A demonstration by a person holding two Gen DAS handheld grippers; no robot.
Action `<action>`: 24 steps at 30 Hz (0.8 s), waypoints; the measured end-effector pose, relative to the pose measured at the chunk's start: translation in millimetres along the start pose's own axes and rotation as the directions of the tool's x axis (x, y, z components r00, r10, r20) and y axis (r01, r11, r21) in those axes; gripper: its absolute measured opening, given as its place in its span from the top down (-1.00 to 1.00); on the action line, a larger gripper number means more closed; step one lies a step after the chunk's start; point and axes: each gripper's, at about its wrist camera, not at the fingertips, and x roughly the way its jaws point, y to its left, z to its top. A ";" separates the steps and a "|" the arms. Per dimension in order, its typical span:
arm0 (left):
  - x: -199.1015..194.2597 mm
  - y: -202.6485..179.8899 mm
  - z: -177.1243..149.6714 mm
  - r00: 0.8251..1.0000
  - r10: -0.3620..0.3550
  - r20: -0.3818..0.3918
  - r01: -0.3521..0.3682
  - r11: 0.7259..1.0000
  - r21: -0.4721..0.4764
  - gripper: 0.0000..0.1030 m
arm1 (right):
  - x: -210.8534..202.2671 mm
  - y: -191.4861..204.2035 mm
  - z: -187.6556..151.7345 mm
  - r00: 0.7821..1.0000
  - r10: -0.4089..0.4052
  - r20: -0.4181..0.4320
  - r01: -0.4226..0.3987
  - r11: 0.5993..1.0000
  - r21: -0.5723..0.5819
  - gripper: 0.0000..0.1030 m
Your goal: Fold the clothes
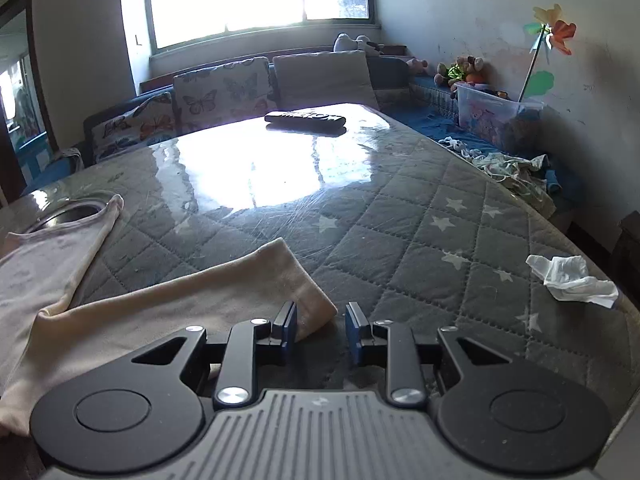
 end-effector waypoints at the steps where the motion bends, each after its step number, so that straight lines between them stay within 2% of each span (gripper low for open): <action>1: -0.5 0.2 0.4 1.000 0.001 0.002 -0.001 1.000 -0.002 0.59 | 0.5 1.6 -0.7 1.000 0.003 0.002 -0.003 1.000 -0.003 0.49; 4: -1.2 1.7 1.5 1.000 0.007 0.006 -0.007 1.000 -0.006 0.52 | 2.6 7.2 -1.9 1.000 0.006 0.008 -0.006 1.000 -0.014 0.53; 7: -1.1 2.7 2.7 1.000 0.016 0.008 -0.016 1.000 -0.009 0.48 | 1.6 11.0 -0.2 1.000 0.006 0.017 -0.006 1.000 -0.001 0.85; 9: -1.8 3.8 3.4 1.000 0.022 0.012 -0.021 1.000 -0.014 0.43 | -2.9 9.2 2.7 0.999 0.008 0.035 -0.008 1.000 0.012 0.89; 13: -0.9 4.7 3.9 1.000 0.024 0.016 -0.023 1.000 -0.018 0.38 | -15.6 7.4 9.9 0.997 0.014 0.075 -0.015 1.000 0.018 0.91; 19: 0.8 5.9 1.4 1.000 0.016 0.014 -0.016 1.000 -0.016 0.38 | -52.8 24.3 33.4 0.985 0.078 0.153 -0.074 0.997 -0.031 0.91; 24: -17.0 16.6 1.3 0.998 0.037 0.057 -0.035 0.999 -0.041 0.31 | -86.7 63.3 59.7 0.960 0.187 0.207 -0.160 0.977 -0.138 0.92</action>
